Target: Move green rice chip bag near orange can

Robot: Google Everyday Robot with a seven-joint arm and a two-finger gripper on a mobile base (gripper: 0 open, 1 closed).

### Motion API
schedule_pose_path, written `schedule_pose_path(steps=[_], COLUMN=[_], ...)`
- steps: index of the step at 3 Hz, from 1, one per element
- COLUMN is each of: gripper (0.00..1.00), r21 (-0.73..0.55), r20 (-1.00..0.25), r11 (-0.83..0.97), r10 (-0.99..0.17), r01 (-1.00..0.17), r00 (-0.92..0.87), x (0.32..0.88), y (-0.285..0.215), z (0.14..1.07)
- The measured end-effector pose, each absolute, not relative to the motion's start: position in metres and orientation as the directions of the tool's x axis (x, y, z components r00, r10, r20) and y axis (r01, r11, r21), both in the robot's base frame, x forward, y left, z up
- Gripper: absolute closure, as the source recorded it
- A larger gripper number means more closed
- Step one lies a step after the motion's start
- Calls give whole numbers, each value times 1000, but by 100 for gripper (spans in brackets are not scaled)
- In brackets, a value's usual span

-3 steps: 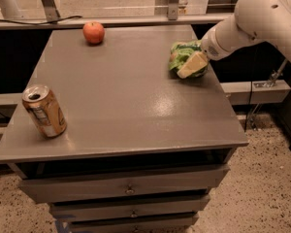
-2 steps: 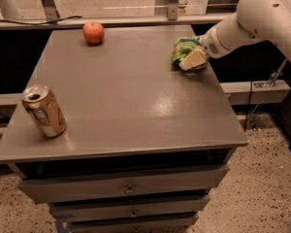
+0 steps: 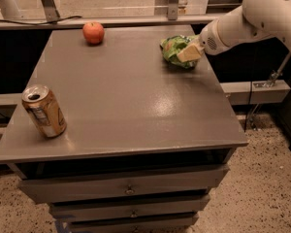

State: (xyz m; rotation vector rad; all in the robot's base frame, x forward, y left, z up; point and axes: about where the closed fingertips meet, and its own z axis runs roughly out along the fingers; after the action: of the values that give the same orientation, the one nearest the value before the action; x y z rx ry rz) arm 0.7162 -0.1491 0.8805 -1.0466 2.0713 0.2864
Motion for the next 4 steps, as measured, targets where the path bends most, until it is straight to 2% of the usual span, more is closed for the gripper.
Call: schedule_pose_path(steps=[1, 2, 3, 4], gripper=[100, 100, 100, 100], r21=[-117, -126, -126, -178], r20=[-779, -825, -825, -817], r11=[577, 505, 505, 426], r10=[-558, -532, -532, -567], r01=[-808, -854, -854, -887], r00=[-285, -193, -193, -108], x=[695, 666, 666, 651], y=[-121, -97, -97, -79], z=[901, 931, 931, 927])
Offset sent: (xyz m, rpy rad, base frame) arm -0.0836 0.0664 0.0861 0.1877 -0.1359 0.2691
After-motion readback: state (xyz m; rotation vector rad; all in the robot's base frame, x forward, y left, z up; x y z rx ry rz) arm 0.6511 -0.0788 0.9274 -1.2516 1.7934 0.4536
